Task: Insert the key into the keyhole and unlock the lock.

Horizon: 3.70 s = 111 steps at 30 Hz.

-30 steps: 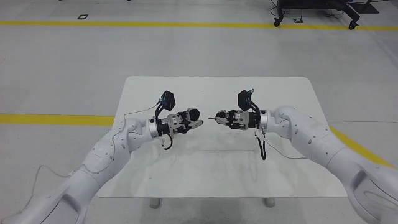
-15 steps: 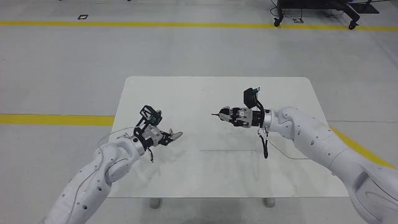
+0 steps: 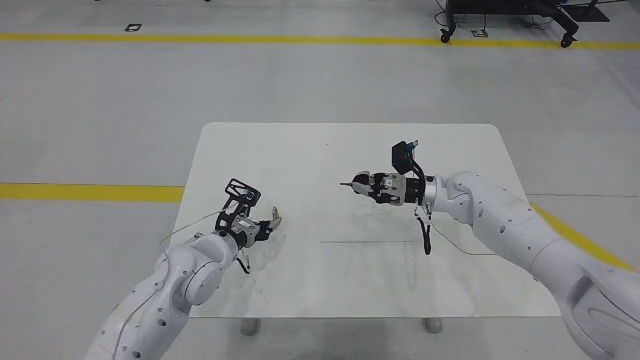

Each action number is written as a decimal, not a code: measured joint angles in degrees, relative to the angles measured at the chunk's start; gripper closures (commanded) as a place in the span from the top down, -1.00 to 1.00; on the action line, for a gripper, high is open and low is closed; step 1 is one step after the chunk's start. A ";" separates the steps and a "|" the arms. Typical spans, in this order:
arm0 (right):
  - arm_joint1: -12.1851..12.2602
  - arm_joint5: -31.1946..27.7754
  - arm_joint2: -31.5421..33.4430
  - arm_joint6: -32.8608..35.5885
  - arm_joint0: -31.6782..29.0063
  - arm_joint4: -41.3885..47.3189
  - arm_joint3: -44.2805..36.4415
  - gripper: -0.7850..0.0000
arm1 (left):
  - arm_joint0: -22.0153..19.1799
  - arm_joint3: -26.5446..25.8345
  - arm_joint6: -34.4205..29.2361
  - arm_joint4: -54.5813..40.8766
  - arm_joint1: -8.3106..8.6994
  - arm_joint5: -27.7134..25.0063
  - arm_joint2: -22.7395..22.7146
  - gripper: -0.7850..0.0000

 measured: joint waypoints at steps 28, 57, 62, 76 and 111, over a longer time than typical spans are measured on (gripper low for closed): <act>0.00 0.00 0.00 0.00 0.00 0.00 0.00 -1.00 | -7.89 6.30 -7.24 3.60 -4.40 4.71 7.17 -1.00; -0.01 0.11 0.08 -0.06 -0.09 0.11 -0.06 -1.00 | -7.96 5.56 1.65 0.43 -5.32 -7.82 4.05 -1.00; -0.45 5.04 2.66 -1.83 -1.76 1.87 -2.31 -1.00 | -17.12 21.24 -5.76 -33.70 -7.15 -25.59 0.69 -1.00; -0.05 11.62 9.57 -11.93 -6.75 -3.25 -5.70 -1.00 | -41.62 54.73 -25.93 -82.96 -17.12 -26.06 15.12 -1.00; 4.11 23.18 23.47 -10.82 -20.45 -5.04 -14.02 -1.00 | -48.37 69.48 -22.70 -108.35 -29.23 16.80 21.11 -1.00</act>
